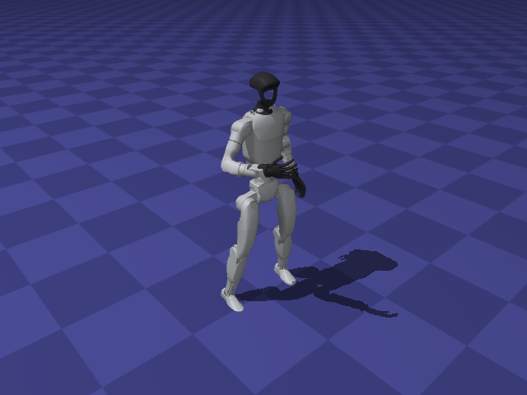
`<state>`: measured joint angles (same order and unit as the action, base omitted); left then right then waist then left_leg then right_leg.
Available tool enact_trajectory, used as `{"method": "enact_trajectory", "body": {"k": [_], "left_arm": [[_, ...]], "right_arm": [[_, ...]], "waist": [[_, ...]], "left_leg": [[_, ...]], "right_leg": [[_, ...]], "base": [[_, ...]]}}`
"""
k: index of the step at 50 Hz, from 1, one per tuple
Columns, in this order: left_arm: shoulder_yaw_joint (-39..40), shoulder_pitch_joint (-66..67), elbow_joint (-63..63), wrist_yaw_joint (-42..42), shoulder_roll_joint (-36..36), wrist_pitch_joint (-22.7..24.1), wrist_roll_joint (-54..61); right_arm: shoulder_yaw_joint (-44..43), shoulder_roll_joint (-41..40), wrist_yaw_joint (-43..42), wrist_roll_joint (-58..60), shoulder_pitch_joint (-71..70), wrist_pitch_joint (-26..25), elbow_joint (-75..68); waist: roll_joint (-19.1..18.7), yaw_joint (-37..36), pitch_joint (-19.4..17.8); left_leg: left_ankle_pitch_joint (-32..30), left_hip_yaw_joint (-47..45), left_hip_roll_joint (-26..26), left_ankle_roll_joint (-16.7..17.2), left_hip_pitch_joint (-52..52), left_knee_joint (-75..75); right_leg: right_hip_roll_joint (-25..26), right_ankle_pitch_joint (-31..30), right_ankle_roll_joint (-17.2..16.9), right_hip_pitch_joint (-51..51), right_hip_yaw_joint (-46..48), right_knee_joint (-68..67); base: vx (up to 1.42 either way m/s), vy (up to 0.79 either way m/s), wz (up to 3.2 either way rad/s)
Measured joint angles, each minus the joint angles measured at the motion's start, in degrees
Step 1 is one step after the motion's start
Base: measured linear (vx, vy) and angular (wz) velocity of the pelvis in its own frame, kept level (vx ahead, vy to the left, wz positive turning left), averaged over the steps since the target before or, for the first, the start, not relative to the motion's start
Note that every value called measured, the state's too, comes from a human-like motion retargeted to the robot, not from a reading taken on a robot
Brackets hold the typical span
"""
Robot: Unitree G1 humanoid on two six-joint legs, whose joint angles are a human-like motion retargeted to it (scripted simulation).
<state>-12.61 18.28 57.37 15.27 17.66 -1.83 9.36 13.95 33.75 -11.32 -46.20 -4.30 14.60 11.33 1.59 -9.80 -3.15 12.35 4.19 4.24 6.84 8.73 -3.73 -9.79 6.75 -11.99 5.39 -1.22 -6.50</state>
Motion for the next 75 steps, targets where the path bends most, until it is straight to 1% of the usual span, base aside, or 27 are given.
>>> {"method": "enact_trajectory", "body": {"k": [3,8,15,21,25,30,38,40,41,45,48,52,55,60,65,70,75], "left_arm": [[-0.1,0.3,0.6,-0.5,-0.2,-0.3,0.1],[-0.3,0.1,1.6,-1.5,-0.3,-0.4,0.2],[-0.7,-1.7,2.9,-2.2,-0.2,1.1,0.2],[-0.1,-3.7,4.0,-3.0,0.1,1.8,-0.5],[0.5,-4.6,4.5,-3.5,0.5,2.2,-0.4],[1.1,-4.8,5.2,-4.0,1.1,2.4,-0.6],[1.3,-3.9,6.4,-4.1,1.5,2.7,-2.6],[1.6,-3.5,6.5,-3.6,1.5,2.7,-3.3],[1.6,-3.5,6.8,-3.9,1.3,2.8,-3.4],[1.9,-3.3,7.6,-3.8,0.7,2.8,-4.1],[2.2,-3.1,7.6,-3.6,0.2,2.7,-4.3],[2.5,-2.6,6.4,-3.5,-0.2,2.4,-4.1],[3.2,-2.1,5.0,-3.5,-0.4,1.8,-3.7],[5.6,-1.1,2.7,-3.9,-0.9,0.4,-3.1],[7.8,0.7,1.1,-4.0,-1.7,-0.8,-3.5],[8.2,2.8,0.2,-3.8,-2.1,-1.3,-4.3],[7.2,3.1,0.1,-3.9,-1.6,-1.3,-4.3]], "right_arm": [[0.9,1.1,-3.3,8.6,-7.8,-2.5,-6.0],[4.2,4.0,-7.2,24.5,-21.8,-8.5,-18.5],[13.9,7.8,-7.5,42.3,-41.0,-13.4,-40.6],[22.9,8.8,-6.1,58.1,-53.5,-17.3,-60.0],[26.3,8.9,-5.3,63.6,-58.8,-18.9,-70.6],[29.1,9.5,-4.5,67.5,-62.7,-19.9,-79.1],[33.6,11.3,-5.1,74.5,-64.7,-20.6,-83.8],[34.5,11.7,-5.2,76.3,-64.7,-20.5,-83.8],[35.0,11.9,-5.2,77.3,-64.6,-20.5,-83.6],[36.8,13.0,-5.2,81.4,-63.9,-20.2,-80.7],[37.6,14.9,-5.5,84.8,-62.3,-19.8,-75.1],[36.5,19.0,-7.0,87.8,-58.3,-19.5,-62.4],[33.1,23.2,-8.3,88.2,-52.9,-18.8,-48.9],[18.7,29.7,-7.4,85.4,-35.9,-15.6,-20.9],[0.2,30.5,-4.2,79.9,-13.0,-11.2,1.9],[-12.3,28.7,-2.0,75.4,3.8,-8.5,13.9],[-18.9,28.8,-0.5,74.1,12.6,-7.8,19.4]], "waist": [[0.3,-1.4,0.0],[0.7,-3.6,-0.1],[0.6,-6.5,-0.2],[0.9,-9.7,0.5],[1.2,-11.6,0.8],[1.9,-13.5,1.1],[2.7,-15.5,1.2],[3.0,-15.7,1.4],[2.9,-15.8,1.3],[2.7,-15.7,1.1],[2.5,-15.1,1.1],[2.1,-13.6,0.9],[1.7,-11.7,0.6],[1.1,-7.0,-0.4],[0.6,-0.7,-1.3],[0.1,5.5,-1.6],[-0.5,9.2,-1.8]], "left_leg": [[-0.1,0.6,0.0,0.1,-0.1,0.0],[-0.3,1.5,0.0,0.3,-0.2,0.0],[-0.6,3.0,-0.1,0.5,-0.2,0.0],[-0.9,4.3,-0.6,0.5,-0.9,0.2],[-1.1,5.4,-0.9,0.4,-1.5,0.1],[-1.3,6.7,-1.3,0.3,-2.2,0.0],[-1.5,7.5,-1.6,0.2,-2.9,0.1],[-1.0,6.9,-1.7,-0.6,-3.8,-1.0],[-1.3,7.1,-1.6,-0.1,-3.4,-0.3],[-1.6,6.9,-1.4,0.1,-2.9,0.3],[-1.6,6.4,-1.3,0.0,-2.8,0.4],[-1.5,5.6,-1.2,-0.3,-2.4,0.5],[-1.4,5.0,-1.2,-0.6,-2.1,0.4],[-1.0,3.8,-1.1,-1.0,-1.2,0.1],[-0.5,1.7,-0.7,-1.2,-0.1,-0.1],[-0.1,-1.2,0.1,-1.1,0.9,0.0],[0.1,-4.4,0.8,-0.9,1.7,0.3]], "right_leg": [[-0.1,0.0,0.0,0.2,0.6,0.0],[-0.1,0.0,0.1,0.6,1.5,0.0],[-0.3,0.1,0.4,1.8,3.4,0.1],[-0.8,0.1,0.3,1.9,4.8,0.1],[-1.2,0.2,0.2,2.1,6.0,0.1],[-1.6,0.3,0.1,2.2,7.4,0.2],[-1.9,0.4,-0.1,2.1,8.3,0.3],[-2.0,1.1,0.6,0.5,8.2,-1.9],[-1.9,0.7,0.2,1.2,8.2,-0.7],[-1.7,0.3,-0.2,1.5,7.7,0.2],[-1.6,0.3,-0.2,1.2,7.2,0.1],[-1.5,0.4,-0.3,1.0,6.3,-0.1],[-1.5,0.5,-0.3,0.9,5.6,-0.2],[-1.3,0.8,-0.4,1.0,4.1,-0.4],[-0.8,0.9,-0.4,1.0,2.0,-0.3],[0.1,0.6,-0.2,0.3,-0.9,-0.1],[1.2,0.1,0.1,-0.9,-4.0,-0.1]], "base": [[-0.02,-0.01,0.18],[0.0,0.0,0.04],[-0.01,0.0,0.18],[0.0,0.0,0.16],[0.0,0.01,0.26],[0.01,0.0,0.23],[0.0,0.0,0.02],[0.0,0.0,0.0],[0.0,0.0,0.0],[0.0,0.0,0.0],[0.0,0.0,0.0],[0.01,0.0,-0.14],[0.02,0.0,-0.21],[0.02,0.0,-0.26],[0.02,-0.01,-0.38],[0.02,-0.01,-0.52],[0.0,-0.01,-0.55]]}}
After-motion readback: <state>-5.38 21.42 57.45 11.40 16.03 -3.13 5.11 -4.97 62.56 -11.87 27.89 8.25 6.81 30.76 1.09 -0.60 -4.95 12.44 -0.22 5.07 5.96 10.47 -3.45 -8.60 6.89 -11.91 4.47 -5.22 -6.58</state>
